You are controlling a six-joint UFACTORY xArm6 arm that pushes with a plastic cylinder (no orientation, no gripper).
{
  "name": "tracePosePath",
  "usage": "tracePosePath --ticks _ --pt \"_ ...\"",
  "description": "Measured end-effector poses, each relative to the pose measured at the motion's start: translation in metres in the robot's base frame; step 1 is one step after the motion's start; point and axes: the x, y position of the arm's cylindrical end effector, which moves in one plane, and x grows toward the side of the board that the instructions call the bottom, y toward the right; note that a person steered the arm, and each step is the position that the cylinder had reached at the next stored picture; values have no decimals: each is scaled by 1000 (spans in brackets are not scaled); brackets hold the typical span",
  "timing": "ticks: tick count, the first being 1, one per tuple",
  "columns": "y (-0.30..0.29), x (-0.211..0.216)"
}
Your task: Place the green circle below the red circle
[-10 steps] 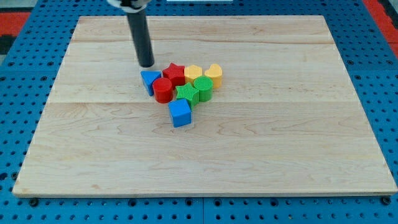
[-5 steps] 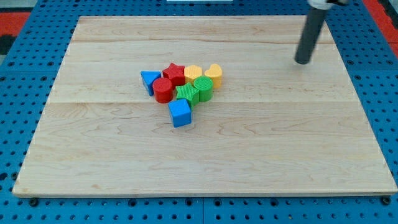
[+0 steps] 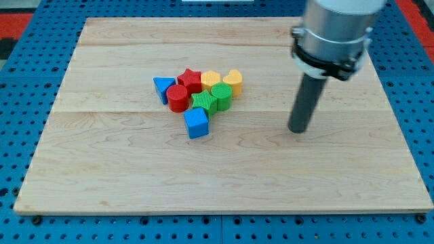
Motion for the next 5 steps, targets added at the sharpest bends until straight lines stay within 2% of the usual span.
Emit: tracePosePath --ticks 1,2,3,4,5 --pt "-29 -48" --pt "-73 -45" --pt "-104 -61" --pt "-105 -92" --pt "-141 -92"
